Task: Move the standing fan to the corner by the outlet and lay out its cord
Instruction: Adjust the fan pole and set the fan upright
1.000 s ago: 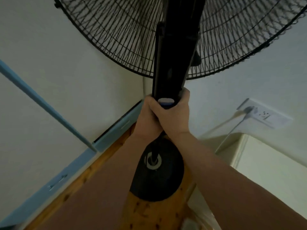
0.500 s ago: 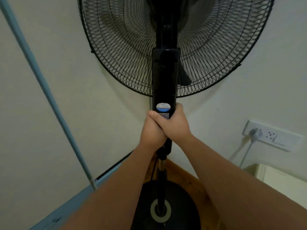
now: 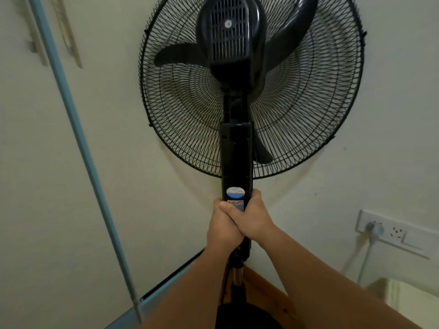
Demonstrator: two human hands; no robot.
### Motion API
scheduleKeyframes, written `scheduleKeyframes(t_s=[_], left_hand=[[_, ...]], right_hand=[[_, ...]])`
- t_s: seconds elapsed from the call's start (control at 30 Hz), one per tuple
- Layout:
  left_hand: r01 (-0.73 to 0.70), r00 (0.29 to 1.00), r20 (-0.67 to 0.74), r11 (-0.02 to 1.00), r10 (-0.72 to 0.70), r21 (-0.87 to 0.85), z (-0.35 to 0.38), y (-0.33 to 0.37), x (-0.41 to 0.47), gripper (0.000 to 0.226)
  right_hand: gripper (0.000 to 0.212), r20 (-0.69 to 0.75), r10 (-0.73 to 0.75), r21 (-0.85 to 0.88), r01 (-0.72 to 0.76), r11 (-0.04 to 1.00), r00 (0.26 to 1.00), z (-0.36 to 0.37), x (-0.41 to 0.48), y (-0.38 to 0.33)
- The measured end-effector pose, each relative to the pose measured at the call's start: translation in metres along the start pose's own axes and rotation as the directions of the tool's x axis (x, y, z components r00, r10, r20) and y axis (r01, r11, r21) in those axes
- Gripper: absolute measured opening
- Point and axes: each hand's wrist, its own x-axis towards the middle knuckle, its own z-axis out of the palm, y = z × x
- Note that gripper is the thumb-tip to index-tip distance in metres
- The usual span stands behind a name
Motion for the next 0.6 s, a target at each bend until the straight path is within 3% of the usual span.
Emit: scheduleKeyframes(t_s=[0.03, 0.07, 0.1, 0.17, 0.23, 0.33, 0.43, 0.6], left_hand=[[0.036, 0.997, 0.063, 0.998, -0.032, -0.052, -0.002, 0.000, -0.002, 0.053], [0.151, 0.983, 0.143, 0.944, -0.113, -0.293, -0.002, 0.003, -0.002, 0.044], [0.299, 0.950, 0.245, 0.795, -0.194, -0.528, -0.004, 0.007, -0.001, 0.037], [0.413, 0.910, 0.345, 0.551, -0.229, -0.725, -0.006, 0.006, 0.005, 0.039], [0.461, 0.887, 0.418, 0.448, -0.197, -0.766, -0.009, 0.003, 0.008, 0.039], [0.415, 0.902, 0.404, 0.564, -0.151, -0.714, -0.011, -0.001, 0.010, 0.040], [0.438, 0.886, 0.445, 0.541, -0.128, -0.718, -0.013, -0.004, 0.011, 0.025], [0.543, 0.836, 0.536, 0.328, -0.121, -0.773, -0.011, -0.007, 0.016, 0.053]], right_hand=[[0.072, -0.005, 0.002, -0.010, -0.002, 1.000, 1.000, 0.000, -0.001, -0.002], [0.073, -0.007, 0.008, -0.022, -0.008, 1.000, 1.000, -0.001, -0.002, -0.003], [0.074, -0.007, 0.016, -0.035, -0.016, 0.999, 1.000, 0.000, -0.003, -0.005], [0.077, -0.014, 0.026, -0.058, -0.026, 0.998, 1.000, 0.002, -0.007, -0.009], [0.077, -0.043, 0.020, -0.083, -0.023, 0.996, 0.999, 0.005, -0.011, -0.012], [0.076, -0.094, 0.013, -0.125, -0.025, 0.992, 0.996, 0.011, -0.016, -0.014], [0.072, -0.130, 0.014, -0.166, -0.035, 0.986, 0.991, 0.013, -0.018, -0.016], [0.069, -0.197, 0.006, -0.200, -0.047, 0.979, 0.980, 0.015, -0.023, -0.019]])
